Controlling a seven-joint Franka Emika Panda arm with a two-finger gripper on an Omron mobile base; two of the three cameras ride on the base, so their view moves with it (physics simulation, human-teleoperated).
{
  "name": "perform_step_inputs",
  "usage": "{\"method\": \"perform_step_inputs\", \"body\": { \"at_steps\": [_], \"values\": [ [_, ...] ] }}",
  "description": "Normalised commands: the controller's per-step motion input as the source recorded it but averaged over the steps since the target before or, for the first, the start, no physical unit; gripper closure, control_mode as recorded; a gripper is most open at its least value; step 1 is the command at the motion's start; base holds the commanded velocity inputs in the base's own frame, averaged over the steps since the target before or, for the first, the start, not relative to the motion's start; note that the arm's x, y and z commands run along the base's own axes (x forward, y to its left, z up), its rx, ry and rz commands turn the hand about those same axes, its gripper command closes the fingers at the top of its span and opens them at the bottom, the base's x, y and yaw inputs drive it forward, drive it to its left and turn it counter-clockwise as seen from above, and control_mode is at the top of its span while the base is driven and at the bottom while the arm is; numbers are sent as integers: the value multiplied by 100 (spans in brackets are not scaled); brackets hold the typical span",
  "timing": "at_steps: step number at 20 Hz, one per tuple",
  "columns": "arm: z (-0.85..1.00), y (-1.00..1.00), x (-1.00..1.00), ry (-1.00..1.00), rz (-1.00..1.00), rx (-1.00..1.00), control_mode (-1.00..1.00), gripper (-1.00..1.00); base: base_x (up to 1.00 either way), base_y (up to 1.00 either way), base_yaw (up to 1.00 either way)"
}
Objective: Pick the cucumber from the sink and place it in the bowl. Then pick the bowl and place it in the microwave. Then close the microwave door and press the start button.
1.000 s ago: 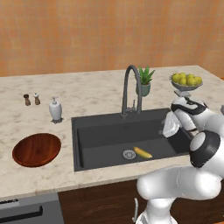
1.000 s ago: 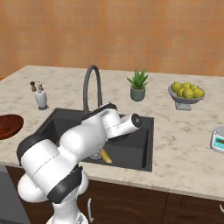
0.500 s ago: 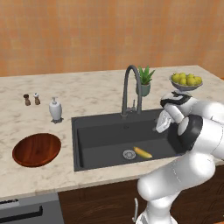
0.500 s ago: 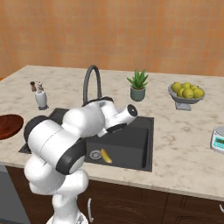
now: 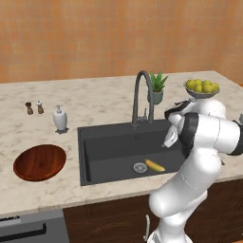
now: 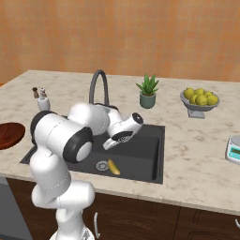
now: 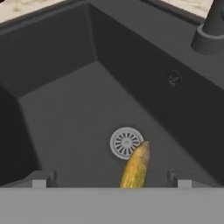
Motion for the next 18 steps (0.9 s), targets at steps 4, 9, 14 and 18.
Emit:
{"method": "perform_step_inputs", "body": {
  "at_steps": [4, 9, 14, 18],
  "values": [
    [-50, -5, 10, 1, 0, 0, -100, -100, 0, 0, 0],
    [-48, -16, 13, 0, 0, 0, -100, -100, 0, 0, 0],
    [-48, -4, 10, 0, 1, 0, -100, -100, 0, 0, 0],
    [-45, -3, 4, -9, 5, 4, -100, -100, 0, 0, 0]
  ]
}}
